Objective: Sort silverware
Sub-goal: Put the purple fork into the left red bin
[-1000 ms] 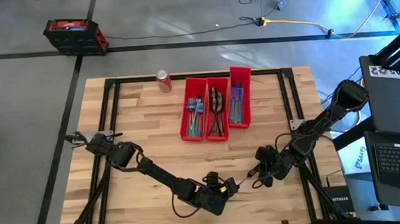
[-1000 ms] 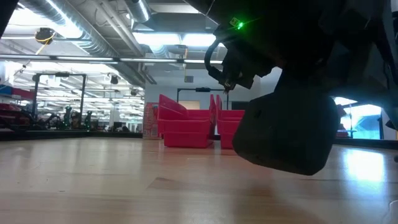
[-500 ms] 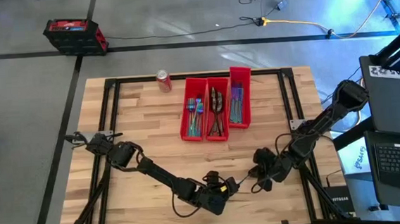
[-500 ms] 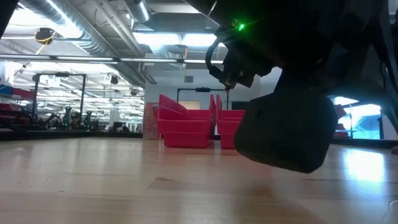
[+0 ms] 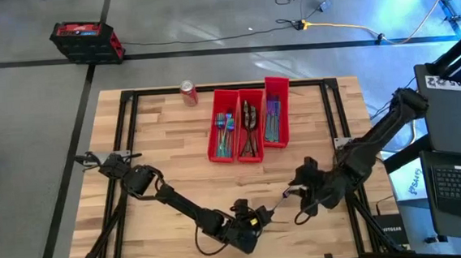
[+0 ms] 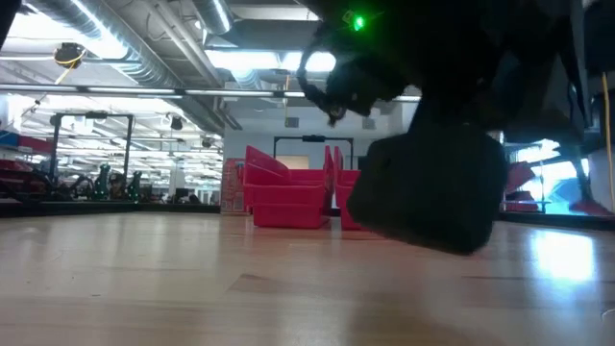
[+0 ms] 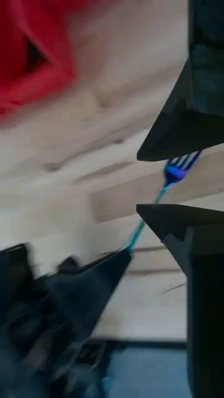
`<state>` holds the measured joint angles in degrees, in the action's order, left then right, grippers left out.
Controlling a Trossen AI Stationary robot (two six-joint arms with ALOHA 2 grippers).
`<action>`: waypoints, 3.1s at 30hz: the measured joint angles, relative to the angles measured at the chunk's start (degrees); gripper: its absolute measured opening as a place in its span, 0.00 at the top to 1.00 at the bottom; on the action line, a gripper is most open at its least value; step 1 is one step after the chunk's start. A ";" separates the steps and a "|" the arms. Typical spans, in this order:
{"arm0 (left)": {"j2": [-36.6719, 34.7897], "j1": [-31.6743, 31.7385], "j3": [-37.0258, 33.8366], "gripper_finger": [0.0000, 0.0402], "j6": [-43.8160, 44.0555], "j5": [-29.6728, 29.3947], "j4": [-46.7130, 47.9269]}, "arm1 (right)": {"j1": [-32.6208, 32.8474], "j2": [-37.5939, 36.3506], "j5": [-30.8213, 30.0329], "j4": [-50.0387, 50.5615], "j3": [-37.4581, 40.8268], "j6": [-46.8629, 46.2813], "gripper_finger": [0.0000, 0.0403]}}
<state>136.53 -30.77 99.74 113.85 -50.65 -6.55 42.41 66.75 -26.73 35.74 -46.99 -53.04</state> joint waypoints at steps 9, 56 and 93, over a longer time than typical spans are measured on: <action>-1.08 -2.23 0.00 1.00 -2.13 -7.86 -1.86 | 0.02 -7.53 -4.29 1.73 -3.35 3.28 0.73; -24.80 -5.18 -8.04 1.00 17.22 -36.06 38.95 | -0.04 -9.30 -9.07 1.43 -3.31 3.17 0.73; -30.03 17.51 -23.96 1.00 15.02 -24.01 16.66 | -0.02 -9.12 -7.11 3.07 -3.29 3.89 0.73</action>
<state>106.50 -13.27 75.79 128.86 -74.65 10.11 42.39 57.63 -33.85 38.81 -50.28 -49.15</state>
